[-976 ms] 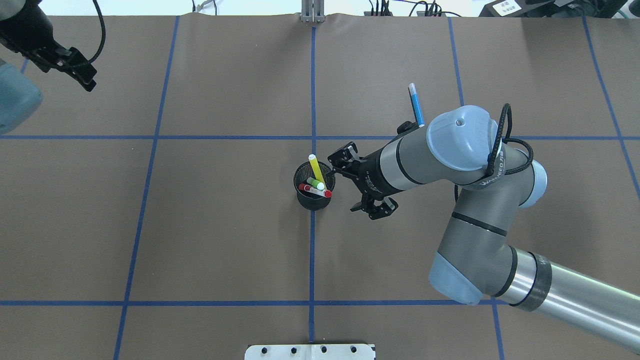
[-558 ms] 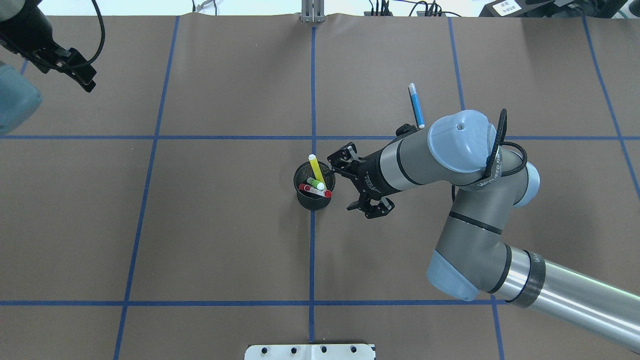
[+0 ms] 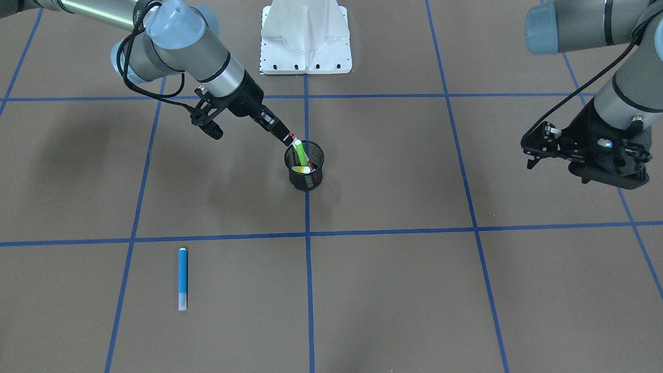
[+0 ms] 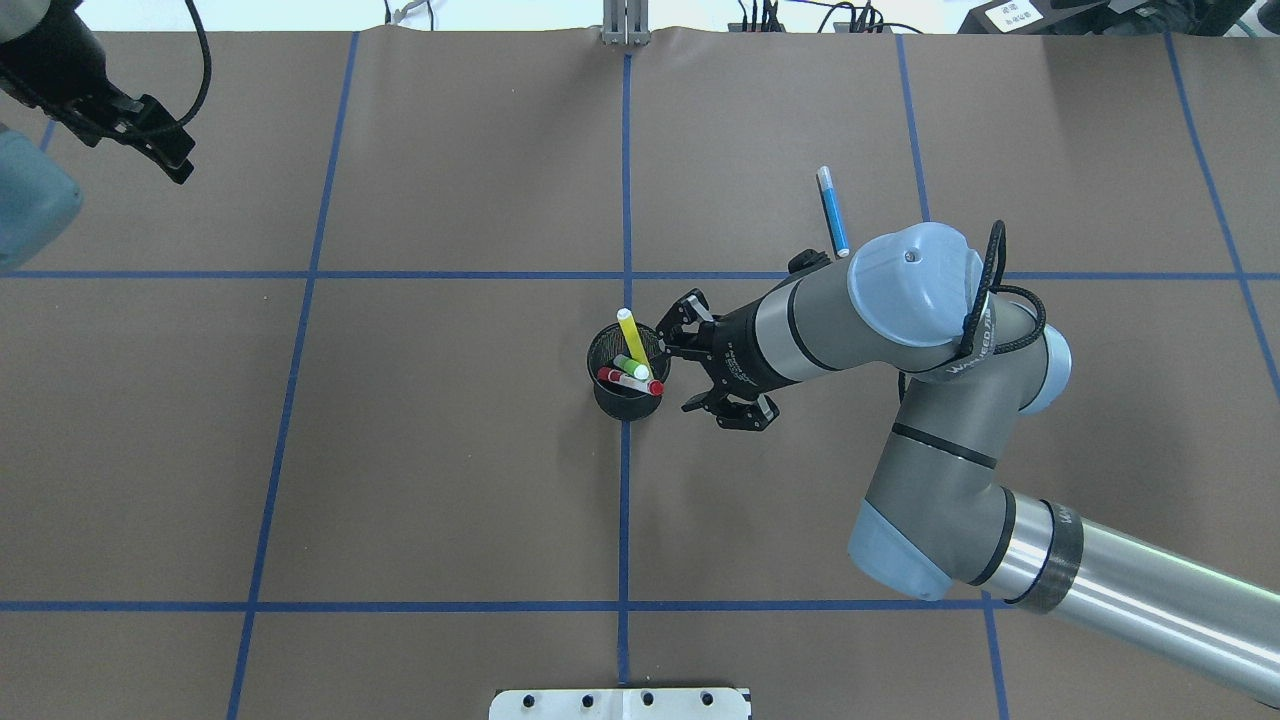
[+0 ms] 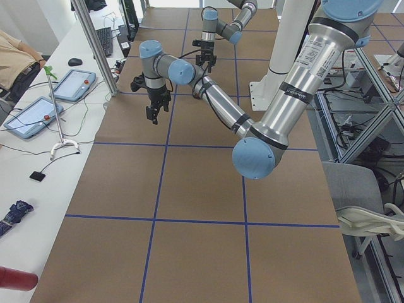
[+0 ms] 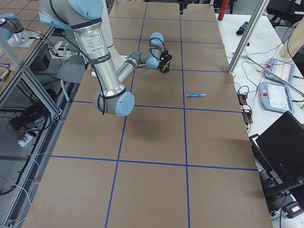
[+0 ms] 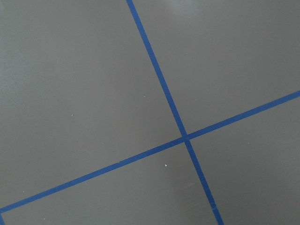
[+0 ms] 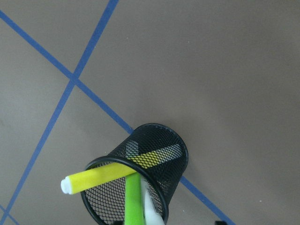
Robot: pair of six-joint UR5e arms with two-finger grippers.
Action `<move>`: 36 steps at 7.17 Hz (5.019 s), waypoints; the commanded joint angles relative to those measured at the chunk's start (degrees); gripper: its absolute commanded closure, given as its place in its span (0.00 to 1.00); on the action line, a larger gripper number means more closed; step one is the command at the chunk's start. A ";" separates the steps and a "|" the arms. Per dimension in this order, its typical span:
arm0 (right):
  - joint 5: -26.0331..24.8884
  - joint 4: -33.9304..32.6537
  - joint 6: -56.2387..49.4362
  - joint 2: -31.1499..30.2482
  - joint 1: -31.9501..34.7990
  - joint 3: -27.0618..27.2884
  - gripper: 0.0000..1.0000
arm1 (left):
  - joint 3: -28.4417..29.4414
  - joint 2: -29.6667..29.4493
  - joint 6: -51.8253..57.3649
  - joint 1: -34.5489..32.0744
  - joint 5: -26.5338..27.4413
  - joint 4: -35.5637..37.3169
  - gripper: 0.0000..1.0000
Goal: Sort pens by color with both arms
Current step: 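Grasp the red-capped white marker with the right gripper and lift it, then carry the red-capped marker beside the blue marker and release it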
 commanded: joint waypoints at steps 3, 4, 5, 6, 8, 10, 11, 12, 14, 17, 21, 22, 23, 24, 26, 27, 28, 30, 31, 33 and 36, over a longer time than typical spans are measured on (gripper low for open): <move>-1.61 1.82 2.77 0.19 -0.79 -0.11 0.53 | -0.49 0.26 -0.46 0.03 0.00 0.00 0.01; -1.88 1.82 2.77 0.19 -1.14 -0.19 0.53 | -0.49 0.35 -0.46 0.03 0.00 0.00 0.01; -3.62 1.82 2.77 0.27 -2.01 -0.80 0.53 | -0.49 0.26 -0.46 0.12 0.00 0.00 0.01; -3.73 1.82 2.86 0.36 -1.94 -0.81 0.56 | -0.40 0.26 -0.46 0.12 0.00 0.00 0.01; -3.73 1.90 3.04 0.36 -1.93 -0.72 0.71 | -0.49 0.26 -0.46 0.21 0.00 0.00 0.01; -3.64 1.90 3.13 0.45 -1.93 -0.29 1.00 | -0.40 0.26 -0.55 0.21 0.00 0.00 0.01; -3.56 1.99 3.04 0.54 -1.93 -0.11 1.00 | -0.40 0.26 -0.55 0.21 0.00 0.00 0.01; -3.55 1.99 2.60 0.97 -1.85 0.33 1.00 | -0.32 0.26 -0.55 0.29 0.00 0.00 0.01; -2.94 1.90 1.98 1.24 -0.97 1.82 1.00 | -0.23 0.26 -0.55 0.29 0.00 -0.09 0.01; 7.92 1.03 1.98 0.81 5.51 4.71 1.00 | -0.23 0.26 -0.72 0.29 0.00 -0.17 0.01; 19.47 -3.98 1.55 1.16 14.75 10.26 1.00 | -0.40 0.17 -1.25 0.29 0.00 -0.18 0.01; 19.30 -4.85 -0.81 1.07 15.63 10.18 1.00 | -0.40 0.17 -1.34 0.29 -0.09 -0.18 0.01; 18.51 -7.82 -6.05 1.07 16.25 10.26 1.00 | -0.58 0.09 -1.86 0.38 -0.09 -0.18 0.01; 16.59 -12.20 -12.54 1.15 16.61 10.18 1.00 | -0.75 0.09 -2.22 0.38 -0.09 -0.18 0.01; 11.23 -17.50 -23.37 1.24 16.52 9.48 1.00 | -1.19 0.00 -3.70 0.38 -0.17 -0.26 0.01; 7.82 -19.96 -28.99 1.24 16.44 9.21 1.00 | -0.85 0.08 -3.80 0.38 -3.05 -0.96 0.01; 4.39 -22.59 -34.26 1.42 16.17 9.21 1.00 | -0.93 0.09 -4.24 0.38 -3.34 -1.05 0.01; -2.73 -23.32 -41.22 1.51 15.21 6.33 1.00 | -0.93 0.09 -4.77 0.38 -3.34 -1.32 0.01; -7.11 -23.41 -43.70 3.77 14.60 3.35 1.00 | -1.02 0.09 -4.77 0.38 -3.34 -1.32 0.01; -15.74 -24.02 -45.55 6.25 12.75 -1.06 1.00 | -0.84 0.09 -4.68 0.38 -3.25 -1.49 0.01; -29.36 -23.85 -49.61 8.87 9.50 -6.93 1.00 | -1.02 0.00 -4.77 0.38 -3.34 -2.02 0.01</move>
